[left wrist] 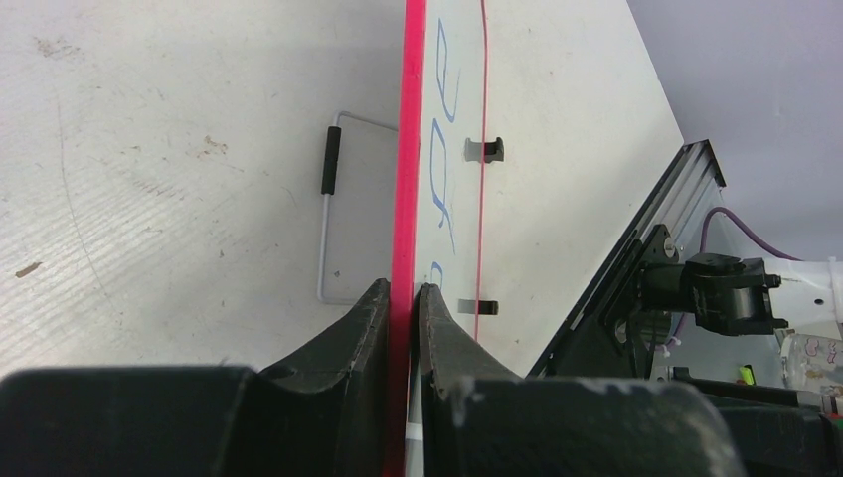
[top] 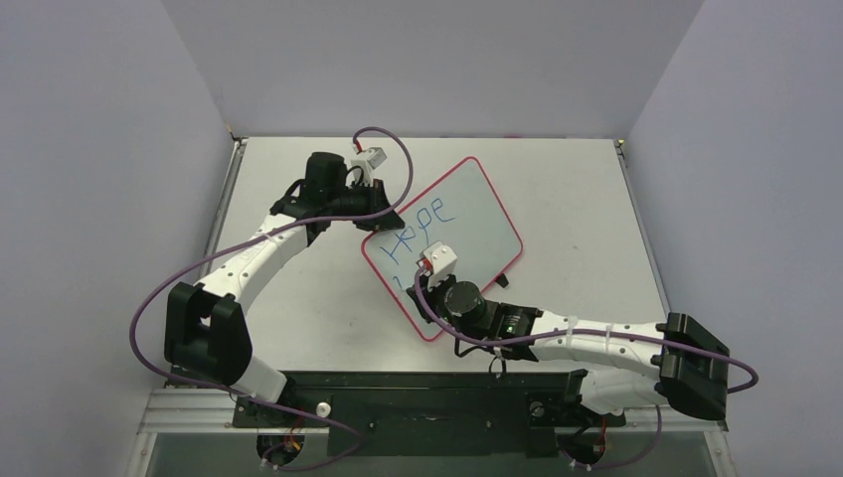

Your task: Write a sentence on the whiteboard

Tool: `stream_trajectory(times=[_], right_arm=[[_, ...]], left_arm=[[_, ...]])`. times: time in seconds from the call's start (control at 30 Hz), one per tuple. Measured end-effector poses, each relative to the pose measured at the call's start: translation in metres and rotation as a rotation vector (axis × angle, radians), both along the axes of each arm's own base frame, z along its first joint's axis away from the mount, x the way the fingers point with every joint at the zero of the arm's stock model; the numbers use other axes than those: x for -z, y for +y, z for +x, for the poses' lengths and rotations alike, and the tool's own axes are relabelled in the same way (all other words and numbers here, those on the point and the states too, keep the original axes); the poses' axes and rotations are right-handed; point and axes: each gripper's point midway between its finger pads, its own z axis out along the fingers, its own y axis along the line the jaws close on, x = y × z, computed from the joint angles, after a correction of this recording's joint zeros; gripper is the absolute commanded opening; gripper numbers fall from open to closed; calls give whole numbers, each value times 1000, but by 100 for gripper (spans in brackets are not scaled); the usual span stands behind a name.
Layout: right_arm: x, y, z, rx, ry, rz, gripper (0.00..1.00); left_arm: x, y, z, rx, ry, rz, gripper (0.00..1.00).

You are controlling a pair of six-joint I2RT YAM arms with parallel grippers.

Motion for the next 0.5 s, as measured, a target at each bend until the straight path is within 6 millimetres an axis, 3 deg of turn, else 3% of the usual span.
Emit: stream_trajectory(times=[0.5], right_arm=[[0, -13, 7, 67, -14, -60, 0]], left_arm=[[0, 0, 0, -2, 0, -1, 0]])
